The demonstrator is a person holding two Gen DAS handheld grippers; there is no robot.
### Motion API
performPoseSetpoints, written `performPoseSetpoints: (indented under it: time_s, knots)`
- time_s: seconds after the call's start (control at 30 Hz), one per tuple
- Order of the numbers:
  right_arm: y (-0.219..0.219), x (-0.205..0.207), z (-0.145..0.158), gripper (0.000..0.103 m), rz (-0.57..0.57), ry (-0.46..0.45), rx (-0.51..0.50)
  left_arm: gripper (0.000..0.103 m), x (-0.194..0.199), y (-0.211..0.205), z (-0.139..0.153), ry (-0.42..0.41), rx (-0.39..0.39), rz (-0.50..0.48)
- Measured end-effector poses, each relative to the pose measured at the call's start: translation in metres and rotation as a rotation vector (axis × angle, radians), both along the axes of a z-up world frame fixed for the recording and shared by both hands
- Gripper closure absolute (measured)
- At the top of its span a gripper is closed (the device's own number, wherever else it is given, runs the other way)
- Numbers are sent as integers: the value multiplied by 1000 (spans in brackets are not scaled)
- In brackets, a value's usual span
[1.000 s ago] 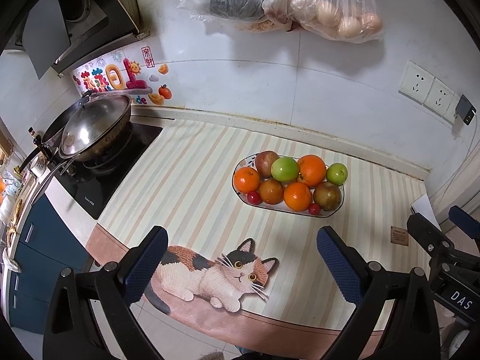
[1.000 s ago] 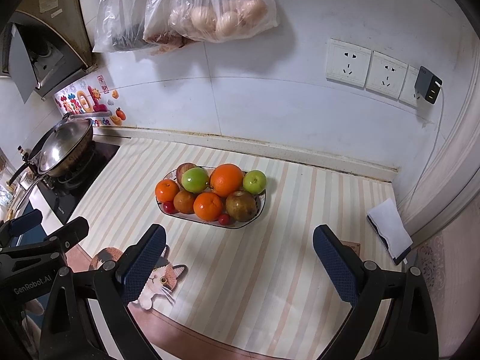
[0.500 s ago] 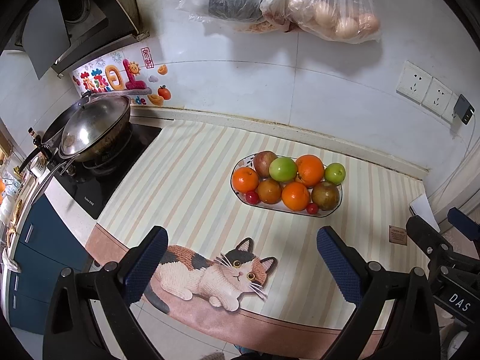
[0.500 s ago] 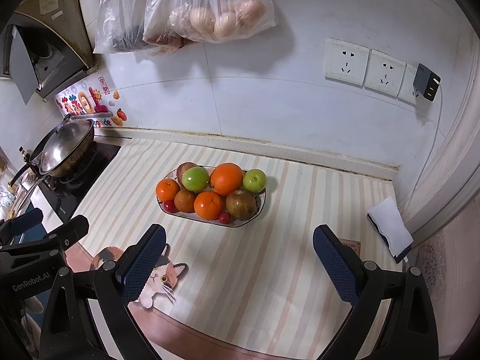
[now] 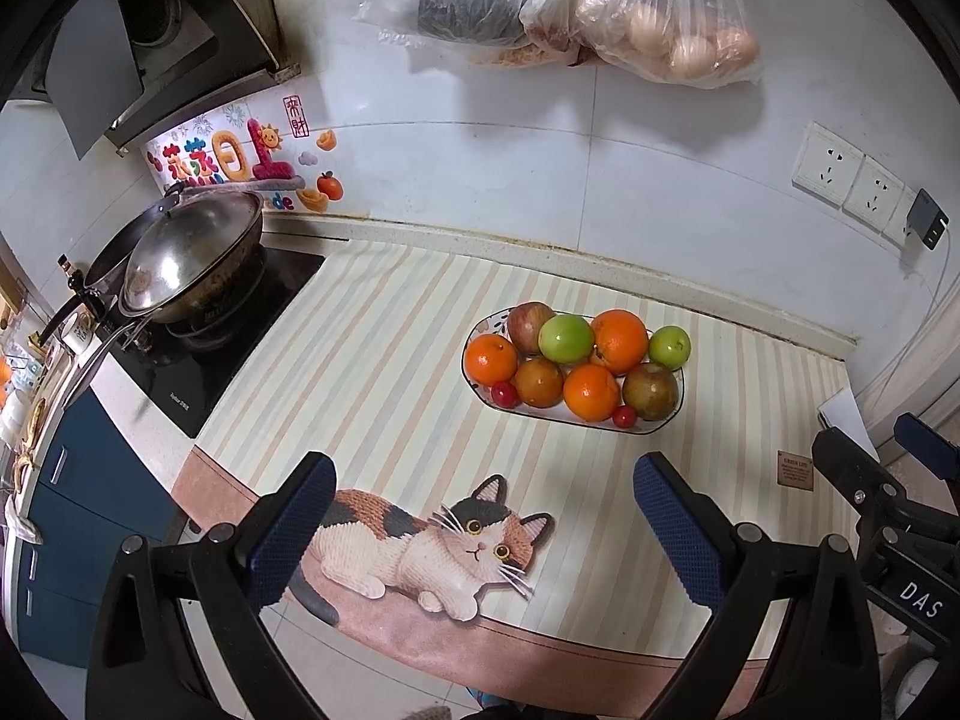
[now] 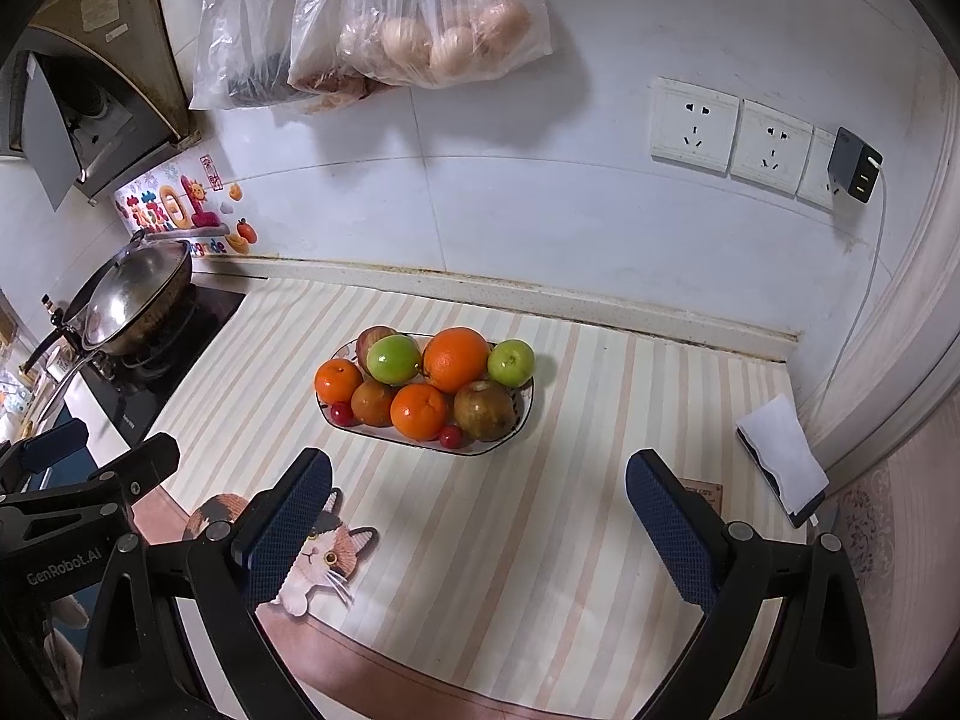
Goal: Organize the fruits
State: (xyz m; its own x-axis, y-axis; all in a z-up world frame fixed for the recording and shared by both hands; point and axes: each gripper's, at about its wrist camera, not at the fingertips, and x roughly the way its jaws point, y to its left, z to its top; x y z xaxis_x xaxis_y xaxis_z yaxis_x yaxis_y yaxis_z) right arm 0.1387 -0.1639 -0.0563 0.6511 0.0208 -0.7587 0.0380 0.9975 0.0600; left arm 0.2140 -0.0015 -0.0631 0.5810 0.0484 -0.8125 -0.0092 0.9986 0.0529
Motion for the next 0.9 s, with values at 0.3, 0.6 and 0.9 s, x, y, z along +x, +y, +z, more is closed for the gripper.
performPoseSetpoints:
  time_s: [0.3,0.6,0.9]
  knots:
    - [-2,2,2,2,-7,-5,1,1,0,0,1,-2,-1,0]
    - [-4,3,1,2,-9,-5,1,1,0,0,2,-5,-2,0]
    - [-6,2,3,2,-13,-9,4,1,-1,-2,6,-18,-7,-7]
